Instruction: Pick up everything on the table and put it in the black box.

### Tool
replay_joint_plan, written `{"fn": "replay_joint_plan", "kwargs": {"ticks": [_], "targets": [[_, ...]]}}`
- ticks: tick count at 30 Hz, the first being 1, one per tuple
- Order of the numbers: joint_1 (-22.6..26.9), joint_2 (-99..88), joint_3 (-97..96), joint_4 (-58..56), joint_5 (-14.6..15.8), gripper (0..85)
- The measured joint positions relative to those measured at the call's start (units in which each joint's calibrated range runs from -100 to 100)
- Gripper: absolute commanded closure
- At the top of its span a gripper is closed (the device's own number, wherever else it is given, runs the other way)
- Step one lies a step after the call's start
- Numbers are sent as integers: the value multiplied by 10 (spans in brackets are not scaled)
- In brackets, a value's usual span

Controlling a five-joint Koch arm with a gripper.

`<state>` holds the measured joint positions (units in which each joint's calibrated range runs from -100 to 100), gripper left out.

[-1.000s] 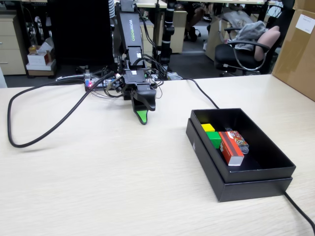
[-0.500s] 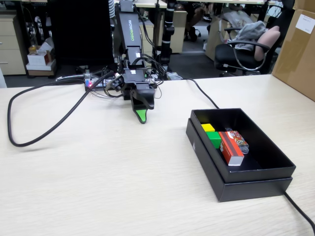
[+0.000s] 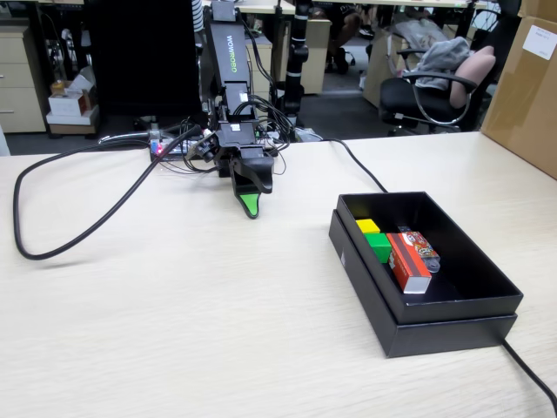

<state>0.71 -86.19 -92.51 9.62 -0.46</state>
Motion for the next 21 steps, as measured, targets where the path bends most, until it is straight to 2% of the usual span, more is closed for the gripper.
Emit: {"fn": "replay_joint_plan", "kwargs": {"ticks": [21], "targets": [[0, 8, 6, -1, 0, 367]]}}
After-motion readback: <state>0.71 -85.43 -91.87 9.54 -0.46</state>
